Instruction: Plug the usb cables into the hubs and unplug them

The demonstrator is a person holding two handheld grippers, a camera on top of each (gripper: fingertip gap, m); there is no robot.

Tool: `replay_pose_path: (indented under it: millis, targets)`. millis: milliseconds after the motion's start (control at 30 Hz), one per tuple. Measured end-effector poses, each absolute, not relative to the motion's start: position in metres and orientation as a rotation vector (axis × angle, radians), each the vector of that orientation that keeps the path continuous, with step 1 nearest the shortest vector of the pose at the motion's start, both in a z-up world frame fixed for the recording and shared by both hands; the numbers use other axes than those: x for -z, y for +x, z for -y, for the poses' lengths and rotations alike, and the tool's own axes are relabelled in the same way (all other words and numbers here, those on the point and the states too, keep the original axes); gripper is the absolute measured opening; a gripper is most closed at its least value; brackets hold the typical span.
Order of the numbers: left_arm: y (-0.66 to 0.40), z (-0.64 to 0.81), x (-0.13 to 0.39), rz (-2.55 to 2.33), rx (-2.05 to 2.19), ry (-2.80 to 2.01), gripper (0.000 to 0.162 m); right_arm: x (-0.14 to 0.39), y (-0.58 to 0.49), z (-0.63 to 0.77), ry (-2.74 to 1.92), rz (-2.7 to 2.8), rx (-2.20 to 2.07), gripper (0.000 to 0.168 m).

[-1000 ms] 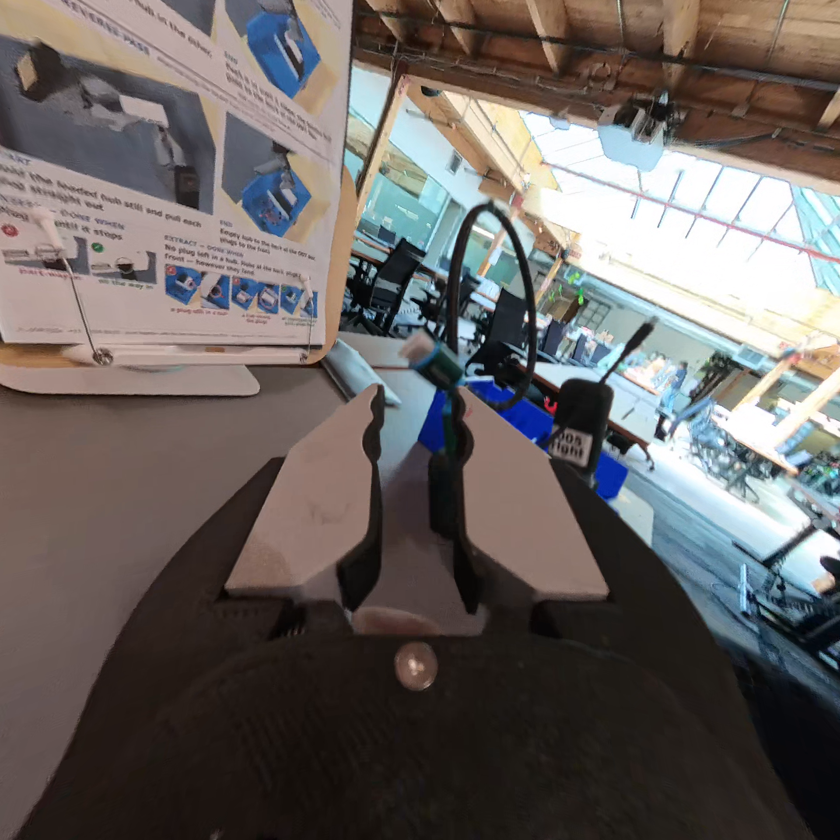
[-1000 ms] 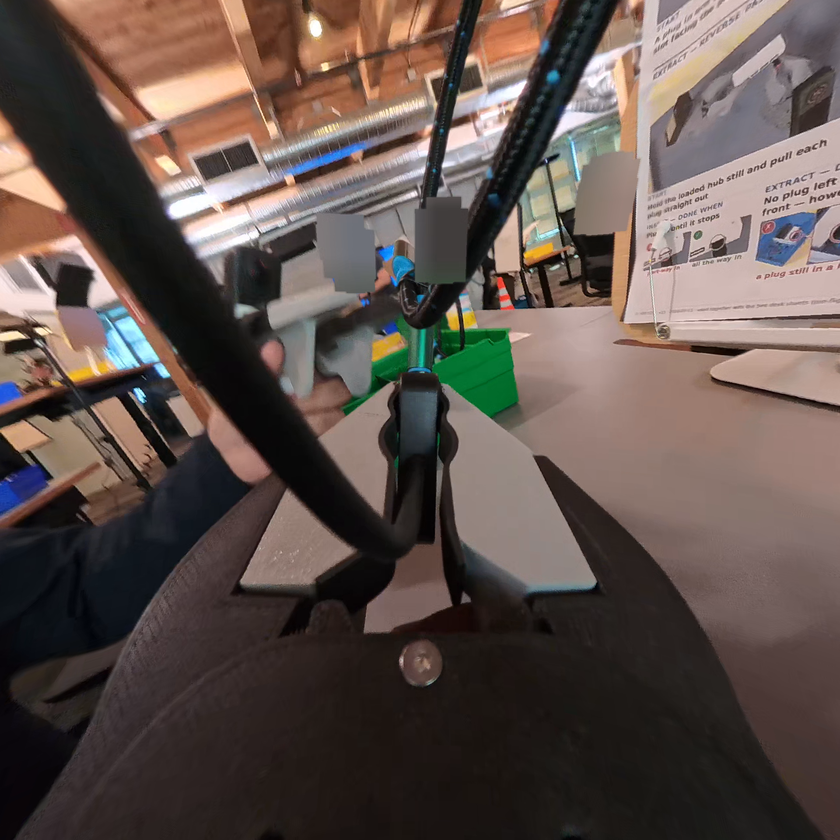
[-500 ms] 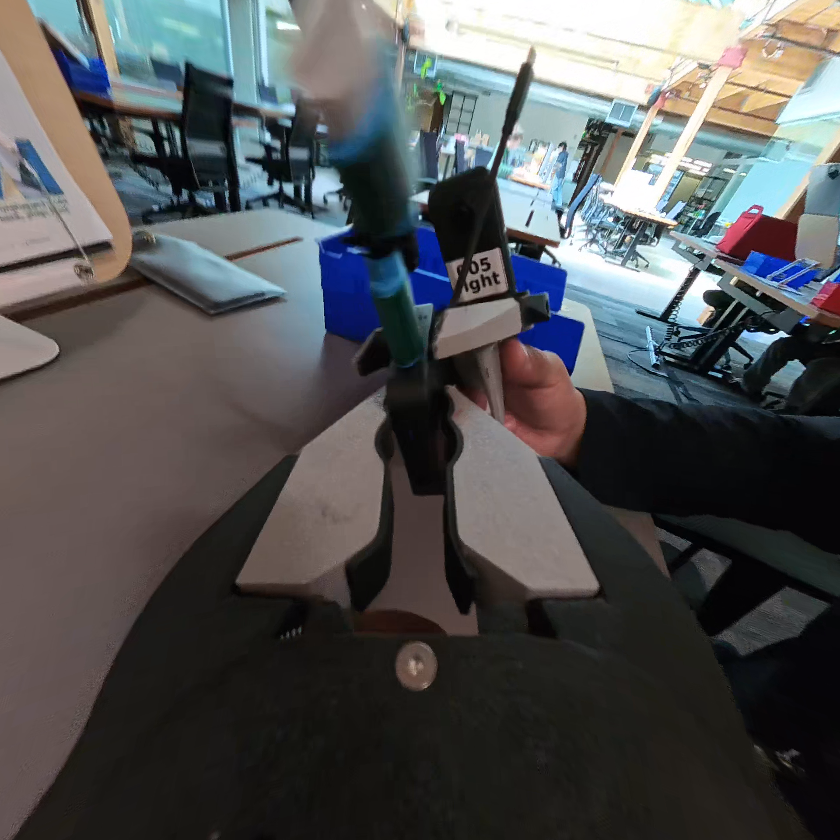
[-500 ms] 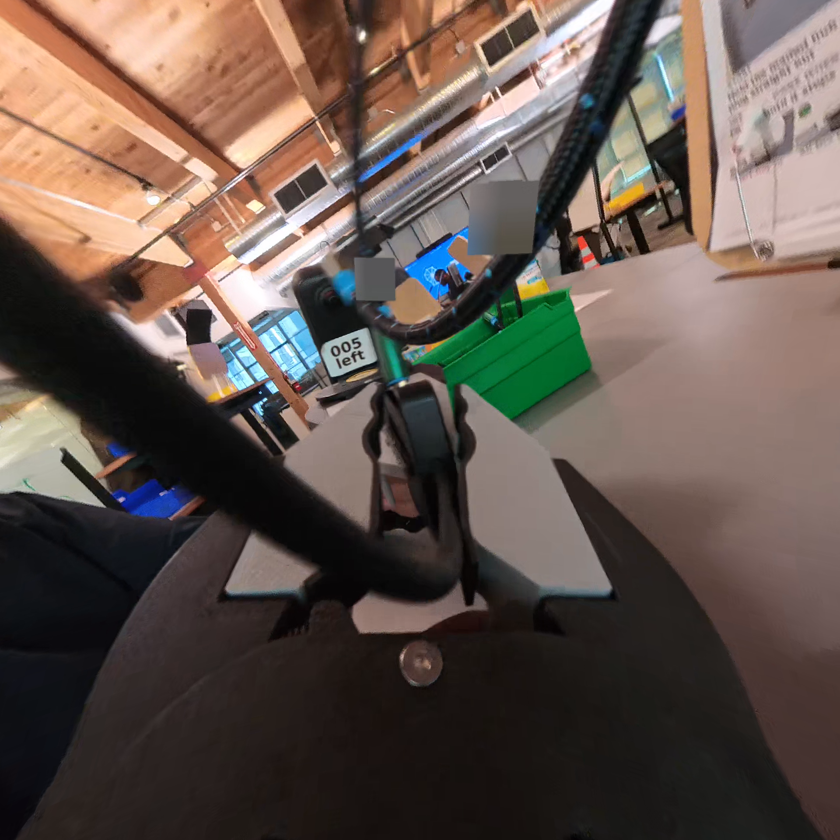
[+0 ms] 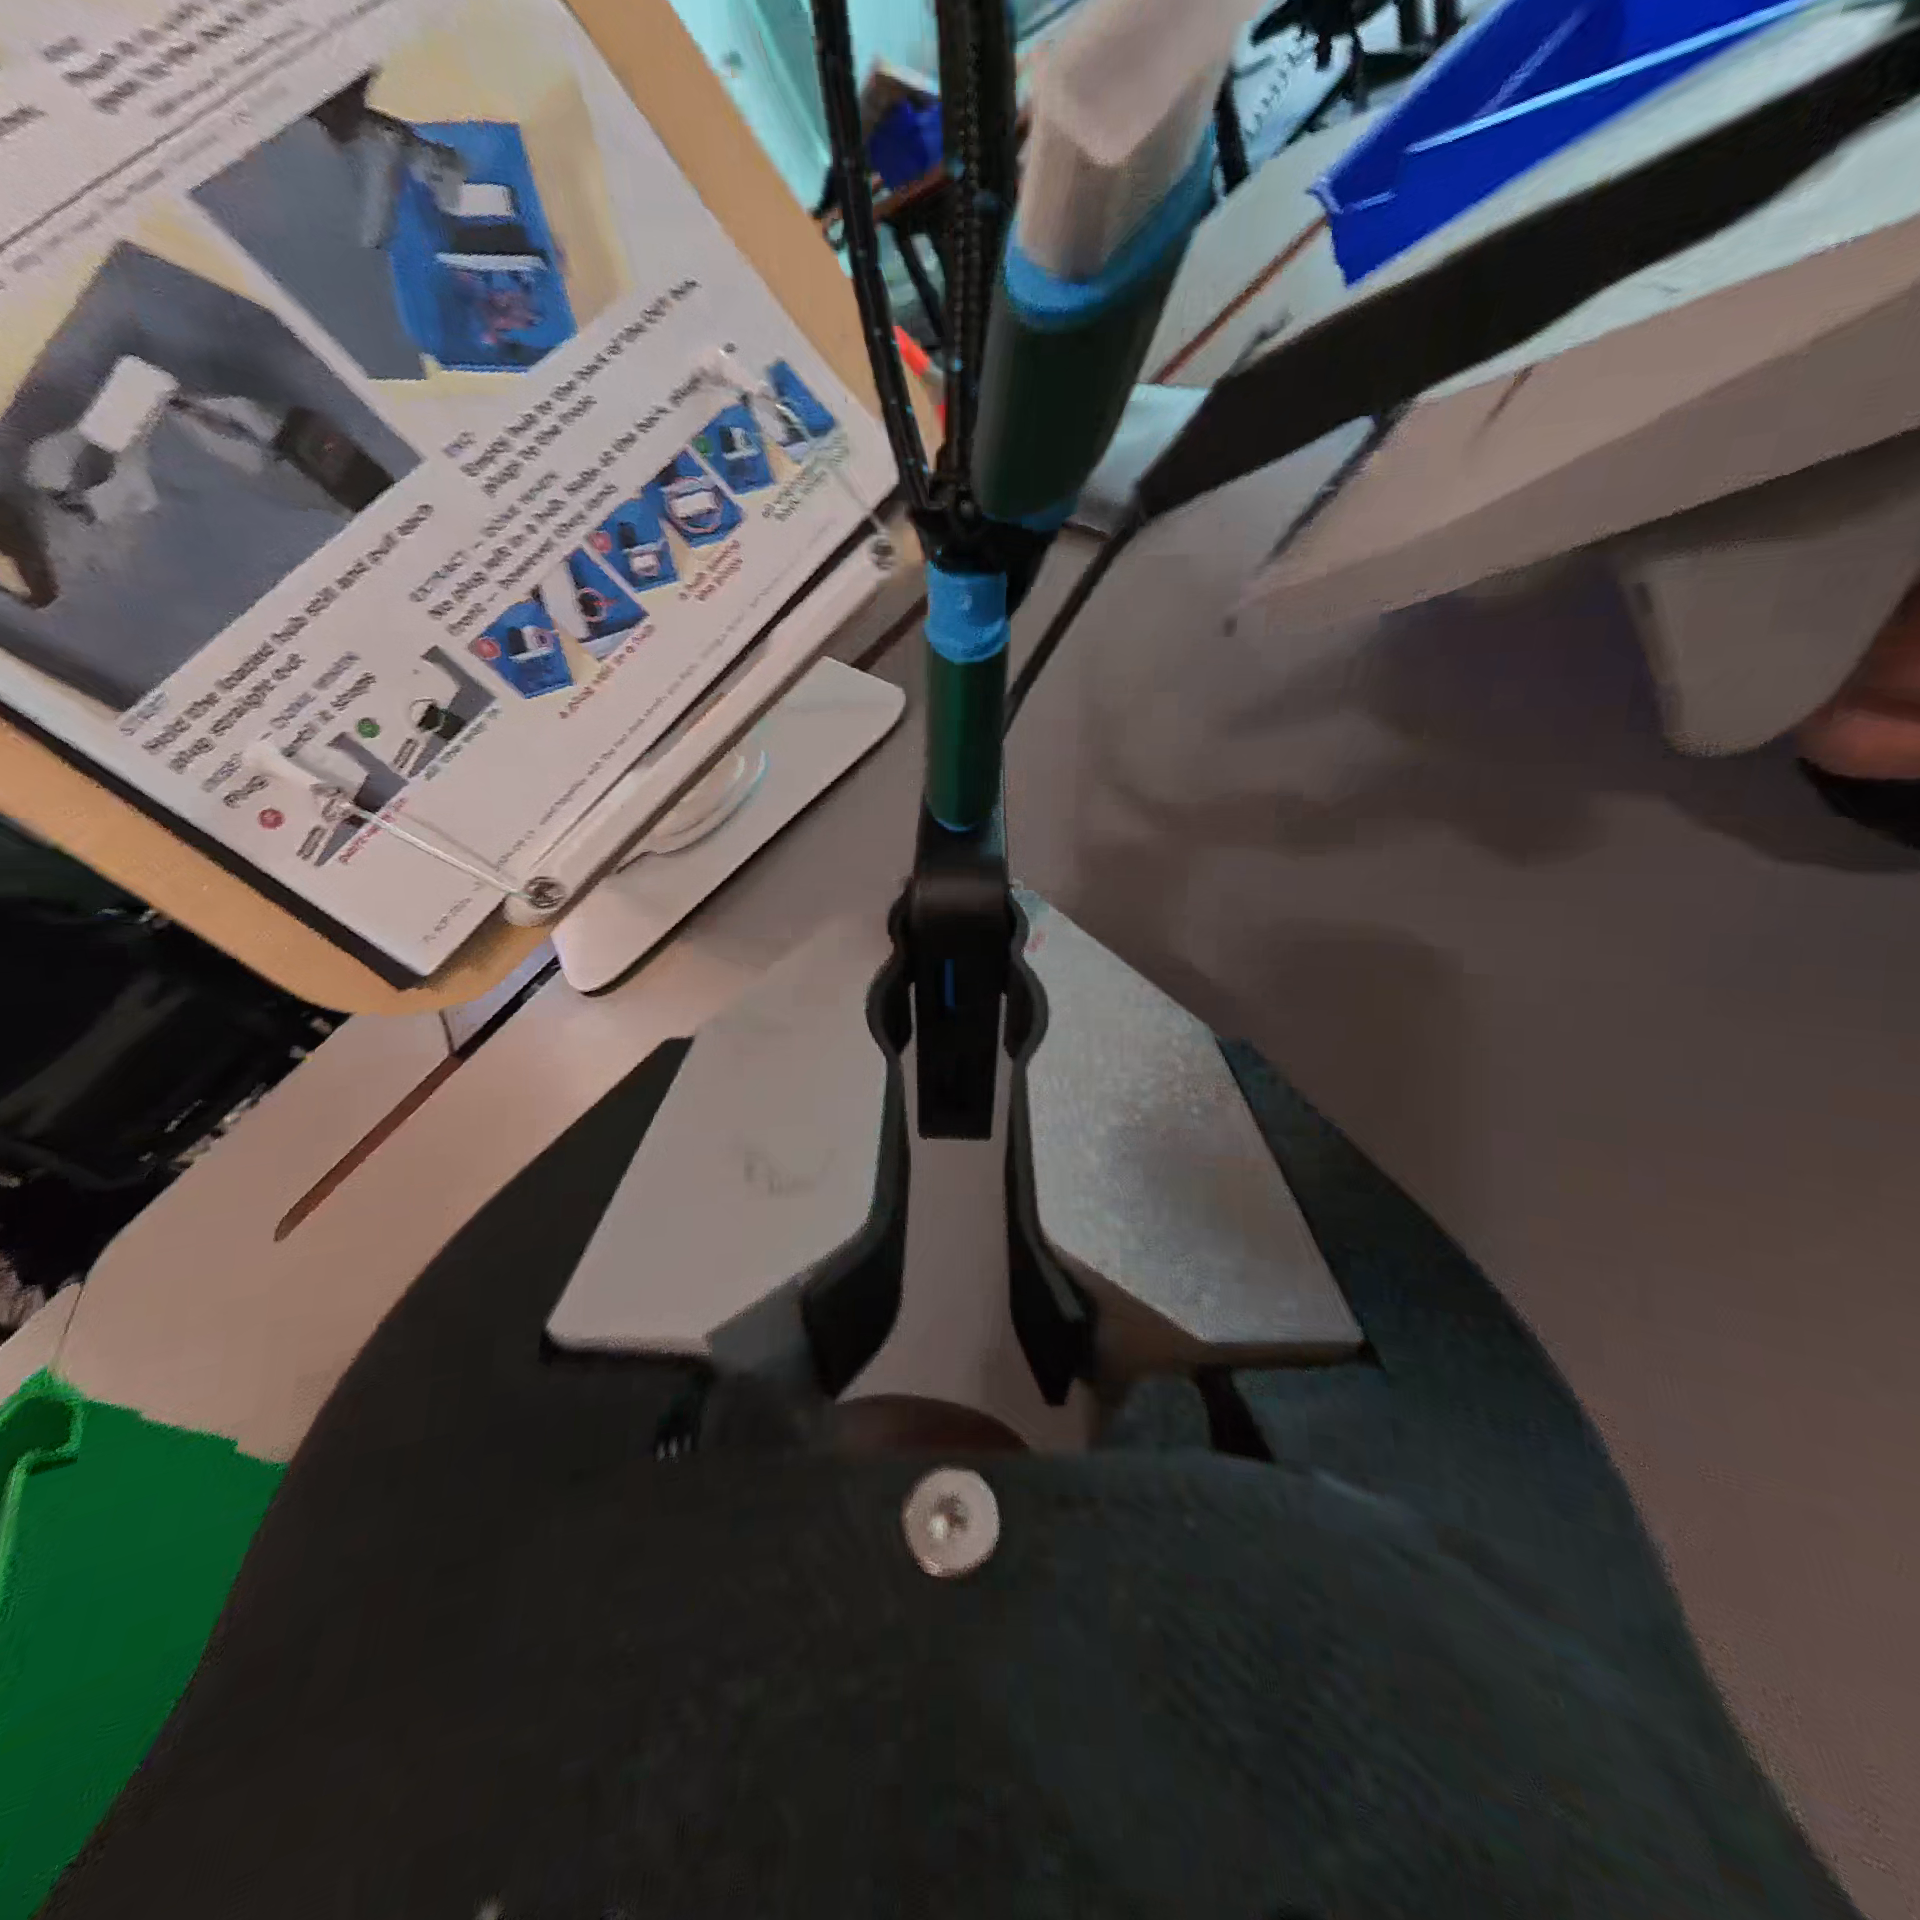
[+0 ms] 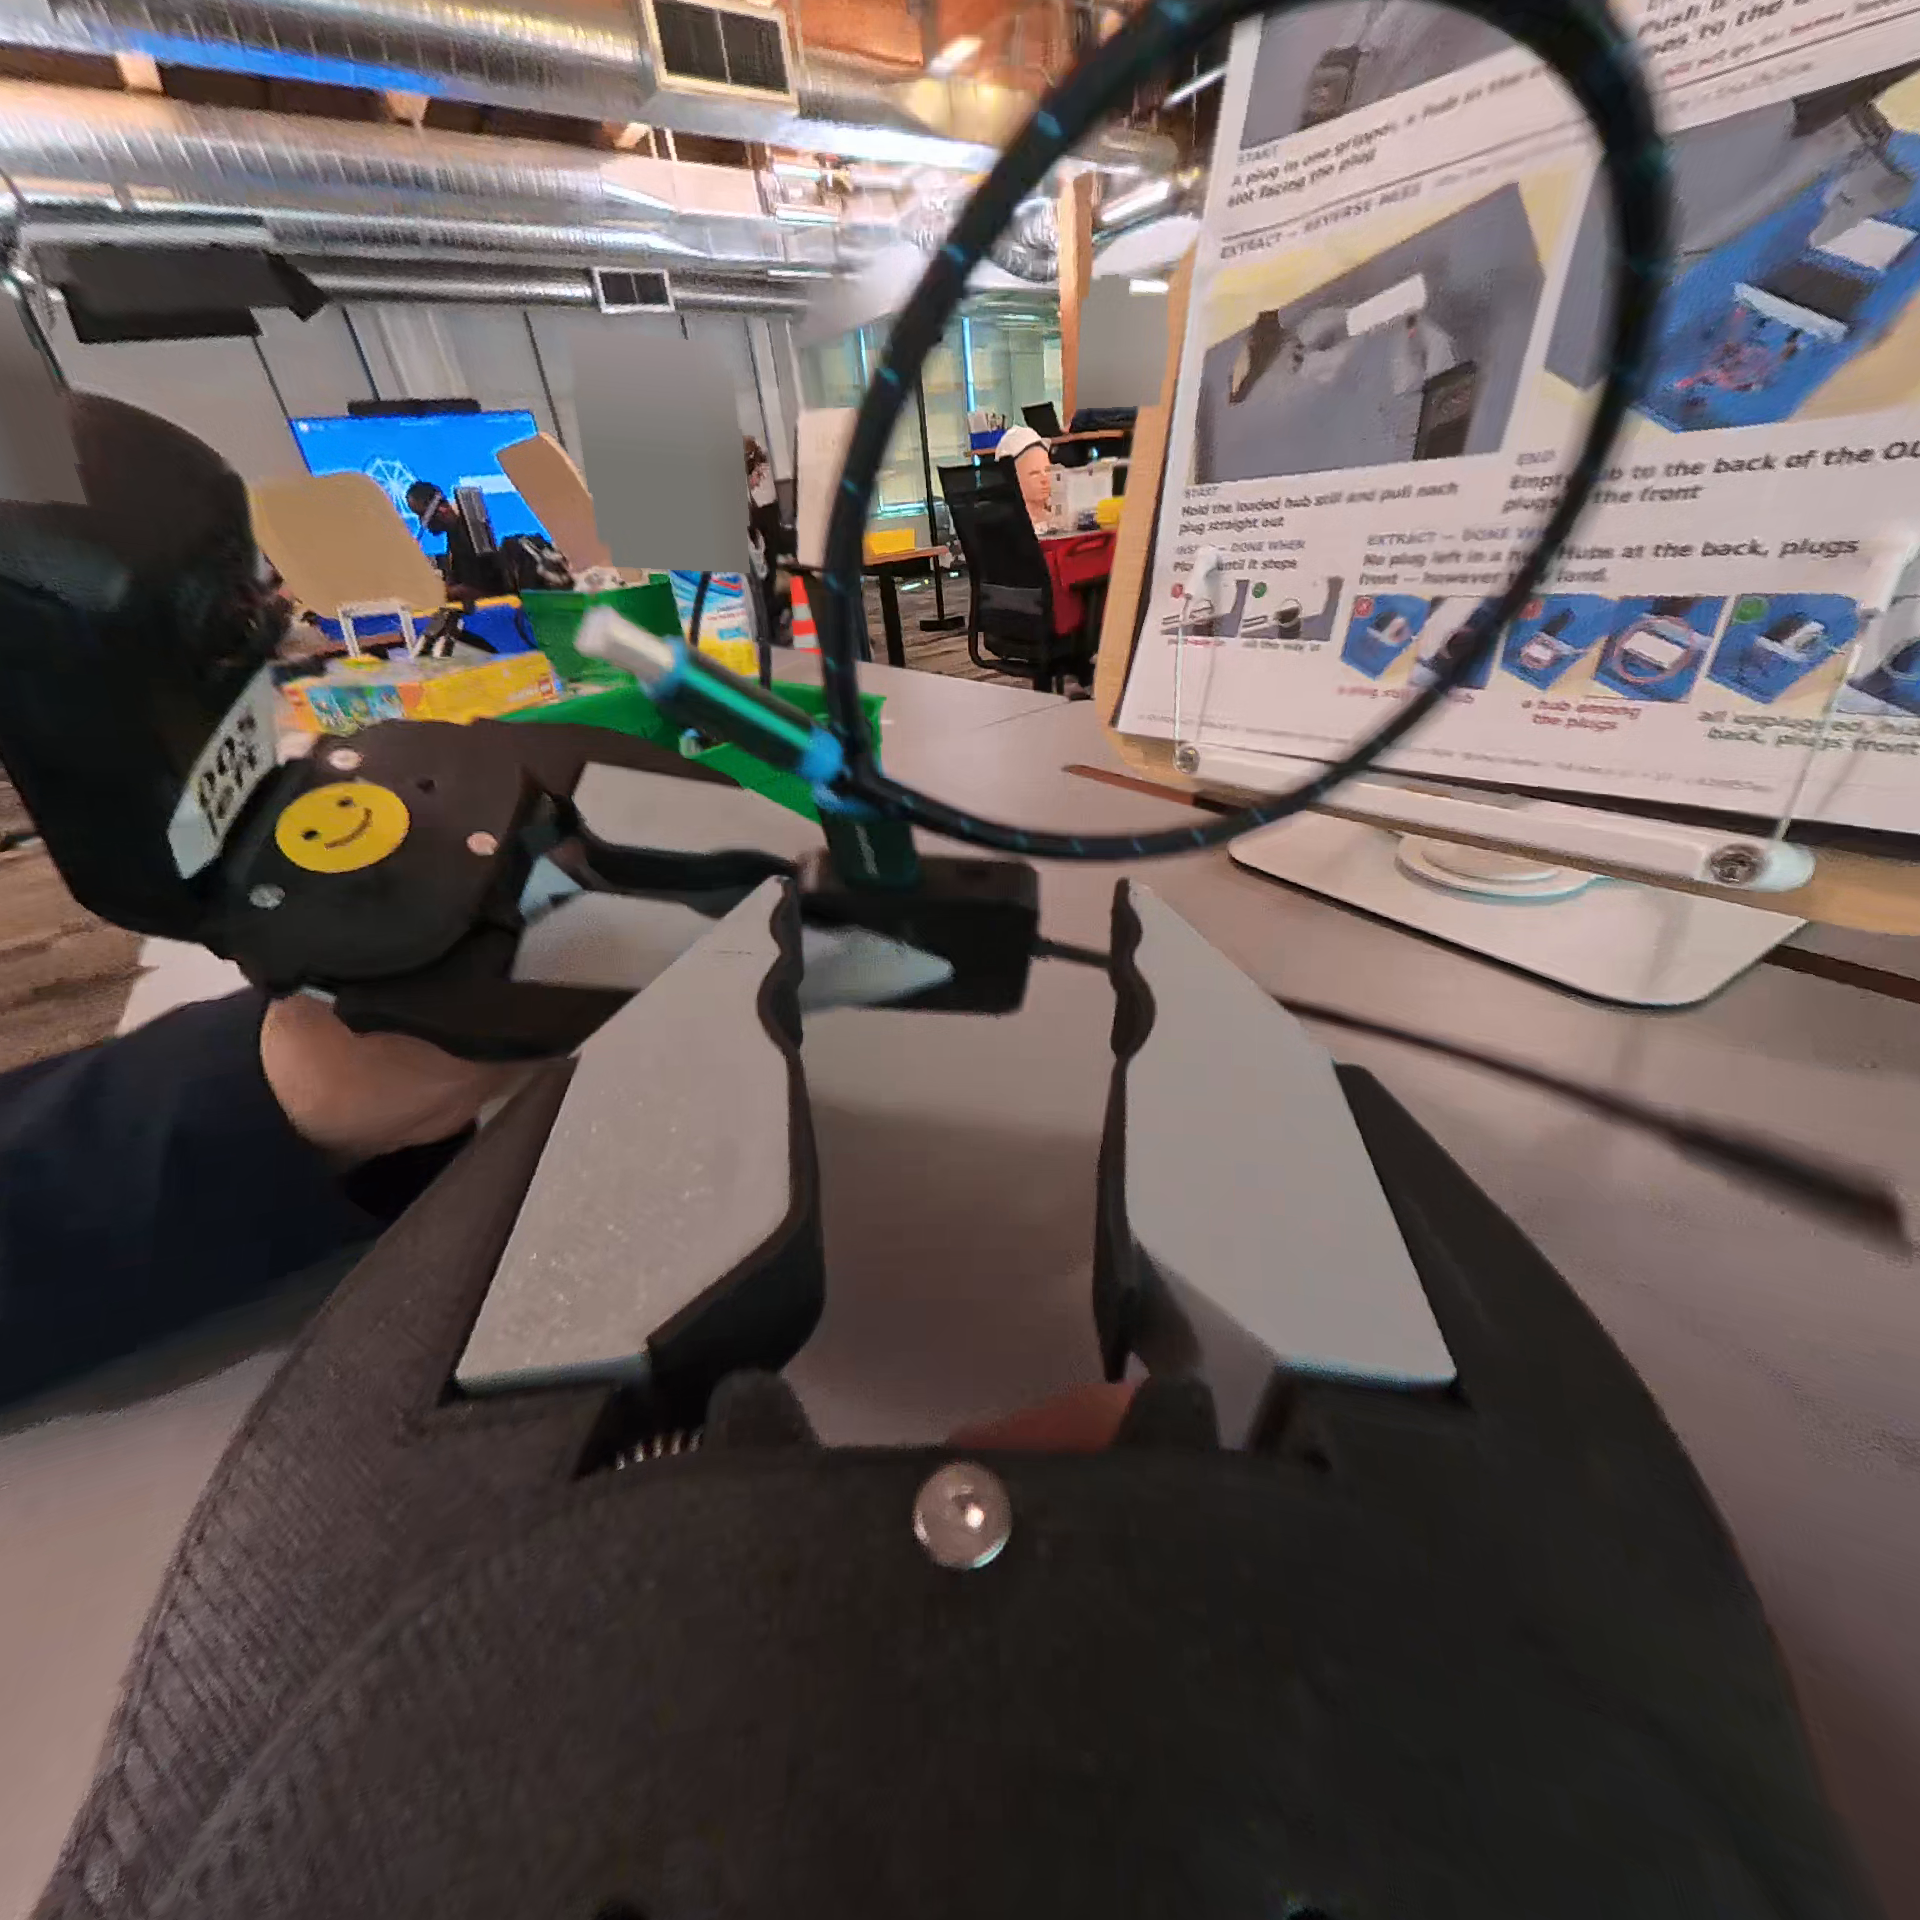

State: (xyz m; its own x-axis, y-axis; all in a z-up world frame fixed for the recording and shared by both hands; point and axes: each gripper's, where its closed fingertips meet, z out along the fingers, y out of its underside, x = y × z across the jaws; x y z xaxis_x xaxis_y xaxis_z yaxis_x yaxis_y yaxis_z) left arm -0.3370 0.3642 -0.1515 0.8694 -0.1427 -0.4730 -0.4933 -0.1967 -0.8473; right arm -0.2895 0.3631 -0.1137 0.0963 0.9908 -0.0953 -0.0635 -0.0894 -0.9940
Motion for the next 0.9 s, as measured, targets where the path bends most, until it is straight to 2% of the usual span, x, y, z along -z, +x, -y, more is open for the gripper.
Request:
replay_pose_path:
  millis: [167,400,567,633,700,833,900]
  targets:
    - [-0.299,-0.365,0.164,-0.601,-0.212,-1.756,0.01,0.118,-0.297,-0.36,-1.32,1.036,-1.283,0.063]
    - [-0.283,-0.369,0.175,-0.605,-0.198,-1.774,0.011,0.132,-0.304,-0.358,-1.391,1.068,-1.397,0.023]
    - [-0.278,-0.37,0.172,-0.573,-0.161,-1.738,0.02,0.143,-0.311,-0.352,-1.463,1.084,-1.47,0.015]
    - [-0.279,-0.368,0.18,-0.6,-0.129,-1.8,0.012,0.149,-0.312,-0.351,-1.508,1.093,-1.469,0.016]
    - [-0.279,-0.368,0.182,-0.585,-0.04,-1.859,0.011,0.15,-0.312,-0.353,-1.549,1.064,-1.453,0.015]
    - [-0.275,-0.371,0.171,-0.568,-0.068,-1.819,0.012,0.131,-0.305,-0.362,-1.532,0.947,-1.486,0.016]
    - [-0.289,-0.369,0.201,-0.607,-0.163,-1.927,0.013,0.08,-0.26,-0.403,-1.376,0.619,-1.576,0.014]
